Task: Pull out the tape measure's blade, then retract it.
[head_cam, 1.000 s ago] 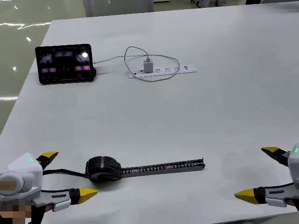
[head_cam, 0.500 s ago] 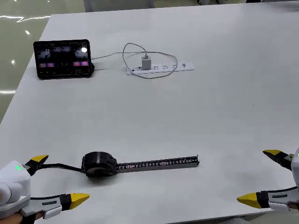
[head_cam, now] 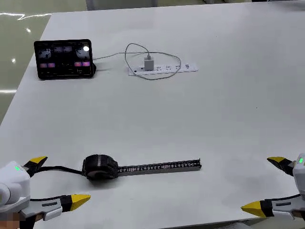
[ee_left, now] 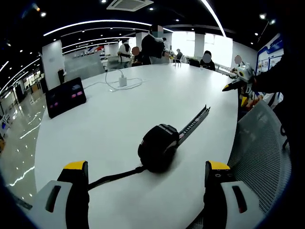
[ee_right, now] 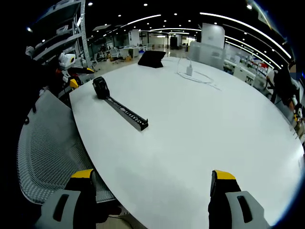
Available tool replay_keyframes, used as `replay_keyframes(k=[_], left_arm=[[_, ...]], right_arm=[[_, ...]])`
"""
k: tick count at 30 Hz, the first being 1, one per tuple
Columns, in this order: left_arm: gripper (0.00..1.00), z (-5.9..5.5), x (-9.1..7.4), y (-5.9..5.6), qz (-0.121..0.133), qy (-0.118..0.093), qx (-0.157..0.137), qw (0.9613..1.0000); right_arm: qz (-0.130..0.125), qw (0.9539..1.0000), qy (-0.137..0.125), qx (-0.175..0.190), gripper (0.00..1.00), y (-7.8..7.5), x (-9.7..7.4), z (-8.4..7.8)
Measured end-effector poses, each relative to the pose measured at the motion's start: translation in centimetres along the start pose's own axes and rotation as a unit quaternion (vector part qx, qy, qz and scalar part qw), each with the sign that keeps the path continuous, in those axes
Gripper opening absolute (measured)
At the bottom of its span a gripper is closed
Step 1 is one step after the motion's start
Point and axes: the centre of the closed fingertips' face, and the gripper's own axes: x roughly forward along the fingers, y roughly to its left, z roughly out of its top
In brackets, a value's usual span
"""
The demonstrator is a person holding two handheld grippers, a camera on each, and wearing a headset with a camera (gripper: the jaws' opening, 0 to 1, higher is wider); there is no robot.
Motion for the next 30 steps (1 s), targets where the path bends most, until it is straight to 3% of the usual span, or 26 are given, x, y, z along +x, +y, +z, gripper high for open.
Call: replay_keyframes(k=[7,9,12,17,20,22,24,30], left_arm=[[0.99,0.3,0.1,0.5,0.013,0.013,0.002,0.9998],[0.99,0.7,-0.5,0.8,0.028,0.011,-0.01,0.9995],[0.99,1.7,-0.9,0.6,0.038,-0.004,-0.017,0.9991],[0.99,1.4,0.0,0.2,0.039,0.012,-0.011,0.9991],[0.99,2.3,0.4,-0.3,0.046,0.004,-0.013,0.9988],[0.99,2.5,0.8,-0.6,0.045,0.004,-0.018,0.9988],[0.99,2.8,1.3,-0.8,0.05,-0.004,-0.033,0.9982],[0.99,3.2,3.1,-1.7,0.056,-0.008,-0.063,0.9964]], right_arm=[[0.01,0.9995,0.016,-0.024,0.99,-0.2,0.1,0.0],[0.017,0.9994,0.019,-0.025,0.99,-0.1,-0.1,0.5],[0.028,0.9977,0.03,-0.054,0.99,-0.2,0.0,1.1],[0.038,0.9962,0.031,-0.072,0.99,0.1,0.4,2.6],[0.05,0.9906,0.047,-0.118,0.99,0.9,1.0,3.2],[0.053,0.9875,0.043,-0.142,0.99,1.0,1.3,3.8],[0.069,0.9859,0.056,-0.142,0.99,1.4,1.6,4.0],[0.084,0.9787,0.071,-0.174,0.99,0.5,3.2,5.3]])
